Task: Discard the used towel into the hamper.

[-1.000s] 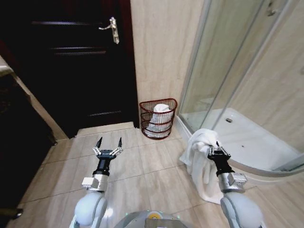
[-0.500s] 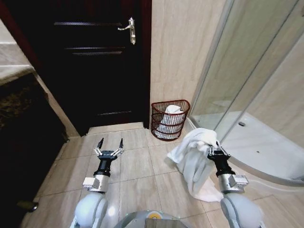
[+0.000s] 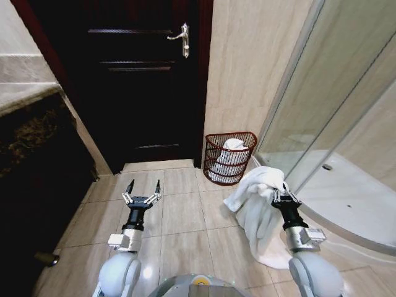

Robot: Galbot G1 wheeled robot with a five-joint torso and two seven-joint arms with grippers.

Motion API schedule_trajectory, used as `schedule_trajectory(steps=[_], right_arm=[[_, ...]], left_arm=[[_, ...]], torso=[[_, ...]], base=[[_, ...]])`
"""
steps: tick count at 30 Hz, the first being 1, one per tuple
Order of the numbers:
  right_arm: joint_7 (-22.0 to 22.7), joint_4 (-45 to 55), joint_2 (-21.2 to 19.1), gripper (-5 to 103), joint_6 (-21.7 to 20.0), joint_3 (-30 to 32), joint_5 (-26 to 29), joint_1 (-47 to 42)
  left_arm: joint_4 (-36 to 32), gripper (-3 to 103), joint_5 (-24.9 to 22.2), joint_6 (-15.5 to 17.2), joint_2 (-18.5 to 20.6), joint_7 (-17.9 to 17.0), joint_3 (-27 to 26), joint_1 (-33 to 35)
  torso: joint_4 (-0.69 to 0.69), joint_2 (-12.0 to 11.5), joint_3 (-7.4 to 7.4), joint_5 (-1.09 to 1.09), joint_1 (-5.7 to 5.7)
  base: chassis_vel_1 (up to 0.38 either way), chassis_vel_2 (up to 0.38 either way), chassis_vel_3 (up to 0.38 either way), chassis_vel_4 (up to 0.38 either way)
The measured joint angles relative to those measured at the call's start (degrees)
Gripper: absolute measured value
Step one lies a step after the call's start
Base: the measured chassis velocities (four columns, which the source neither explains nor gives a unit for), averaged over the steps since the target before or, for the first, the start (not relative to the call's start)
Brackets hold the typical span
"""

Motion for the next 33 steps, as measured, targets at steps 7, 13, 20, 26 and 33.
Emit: schedule_trajectory(steps=[7,13,20,26,33], right_arm=[[0.08,0.0,-0.2,10,-0.26,-0.05,0.41,0.2],[0.37,0.05,-0.49,10,-1.19,-0.2,0.55,0.28],[2.94,4.48,-3.7,10,-6.54,-0.31,8.96,2.64],[6.32,7.73,-8.37,10,-8.19,0.78,16.71,8.94],[8.17,9.29,-11.91,10,-10.04,1.22,21.49,13.79]], left_arm=[[0.0,100,0.2,-0.02,-0.06,0.01,-0.04,0.01],[0.03,100,0.24,-0.01,-0.17,0.02,0.14,-0.14],[0.85,100,0.89,0.05,-1.22,-0.22,0.67,-0.3],[0.51,100,2.91,0.31,-1.76,-1.19,1.44,0.99],[-0.2,100,4.71,1.3,-2.42,-1.92,2.47,1.45]], torso=[[0.0,0.0,0.01,0.0,0.01],[0.01,0.0,0.01,-0.02,0.01],[0.0,0.0,0.02,0.0,0.01],[0.01,0.0,0.01,0.0,0.0],[0.01,0.0,0.01,0.0,0.0]], base=[[-0.099,0.111,0.103,-0.107],[-0.069,0.086,0.081,-0.083],[-0.015,0.019,0.03,-0.031],[0.0,0.0,0.0,0.0],[0.0,0.0,0.0,0.0]])
